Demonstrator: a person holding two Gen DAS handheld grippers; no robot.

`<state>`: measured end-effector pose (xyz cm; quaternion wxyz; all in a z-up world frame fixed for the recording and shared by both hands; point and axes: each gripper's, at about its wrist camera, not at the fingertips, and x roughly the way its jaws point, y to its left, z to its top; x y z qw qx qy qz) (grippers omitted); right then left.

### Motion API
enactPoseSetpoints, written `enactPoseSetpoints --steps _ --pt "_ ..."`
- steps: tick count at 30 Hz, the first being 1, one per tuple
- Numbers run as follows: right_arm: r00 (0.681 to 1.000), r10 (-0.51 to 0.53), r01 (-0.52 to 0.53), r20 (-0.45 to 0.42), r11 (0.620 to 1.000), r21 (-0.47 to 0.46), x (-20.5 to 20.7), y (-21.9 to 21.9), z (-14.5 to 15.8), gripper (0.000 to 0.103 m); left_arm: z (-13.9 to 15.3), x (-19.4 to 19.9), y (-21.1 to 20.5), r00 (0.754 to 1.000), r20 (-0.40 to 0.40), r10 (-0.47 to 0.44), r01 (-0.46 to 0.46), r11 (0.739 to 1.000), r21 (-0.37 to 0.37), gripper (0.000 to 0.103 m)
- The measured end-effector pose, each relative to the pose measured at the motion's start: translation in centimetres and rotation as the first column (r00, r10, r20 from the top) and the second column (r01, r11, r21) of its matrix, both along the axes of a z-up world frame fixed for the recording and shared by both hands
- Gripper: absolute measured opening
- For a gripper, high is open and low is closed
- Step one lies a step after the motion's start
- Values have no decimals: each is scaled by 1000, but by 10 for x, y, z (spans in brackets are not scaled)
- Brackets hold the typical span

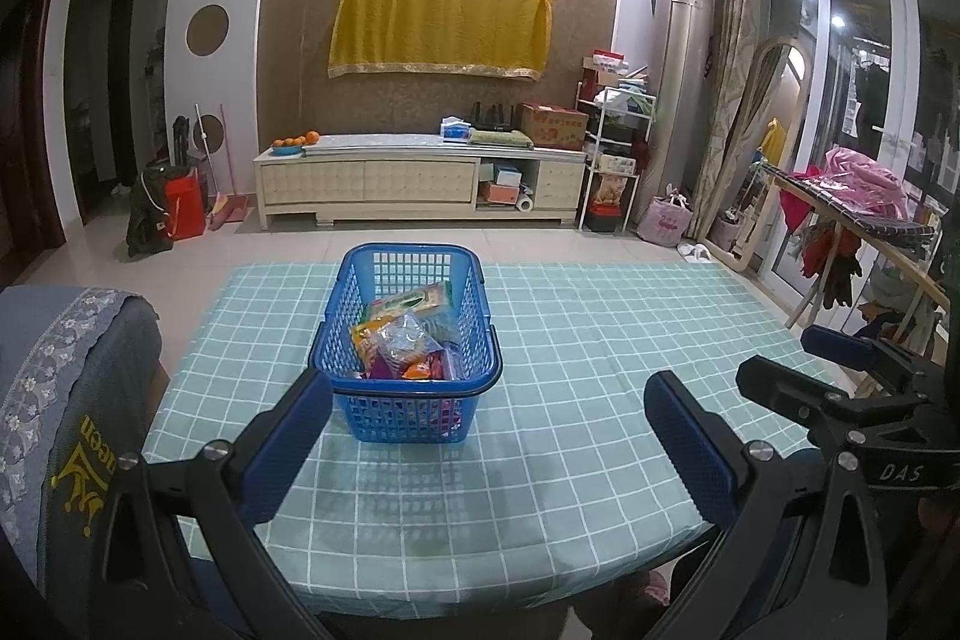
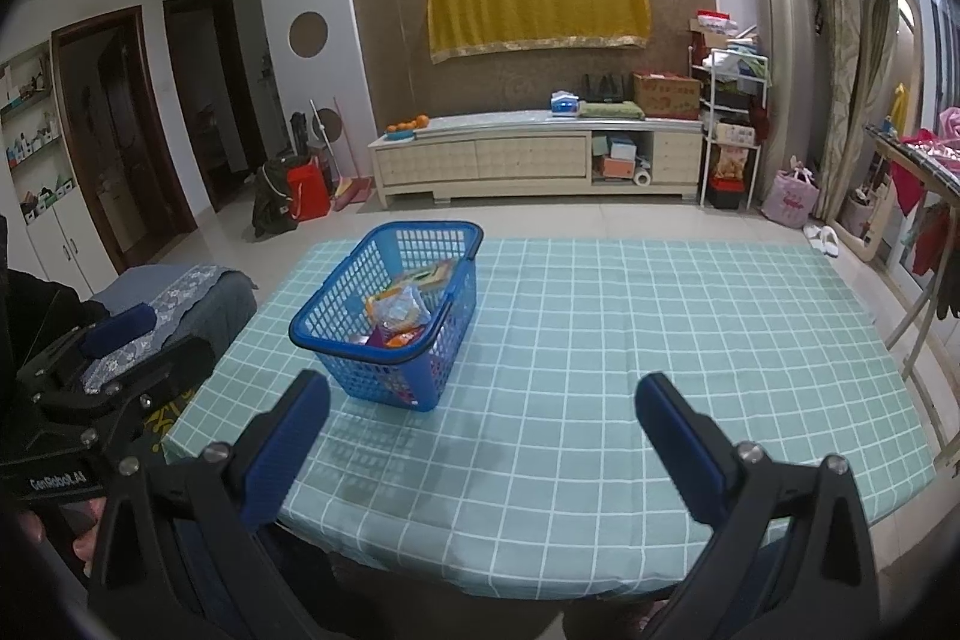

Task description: Organize snacks

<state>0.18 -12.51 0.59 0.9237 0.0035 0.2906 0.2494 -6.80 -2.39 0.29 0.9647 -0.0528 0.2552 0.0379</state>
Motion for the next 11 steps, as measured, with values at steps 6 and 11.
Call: enactPoseSetpoints --steps 6,11 --pt "1000 -3 3 -2 1000 0 -1 2 1 103 0 -1 0 1000 1 -2 2 1000 -8 103" --pt "1000 -2 2 -5 1000 -1 -1 2 -1 103 0 -1 -3 1000 5 -15 15 1000 1 103"
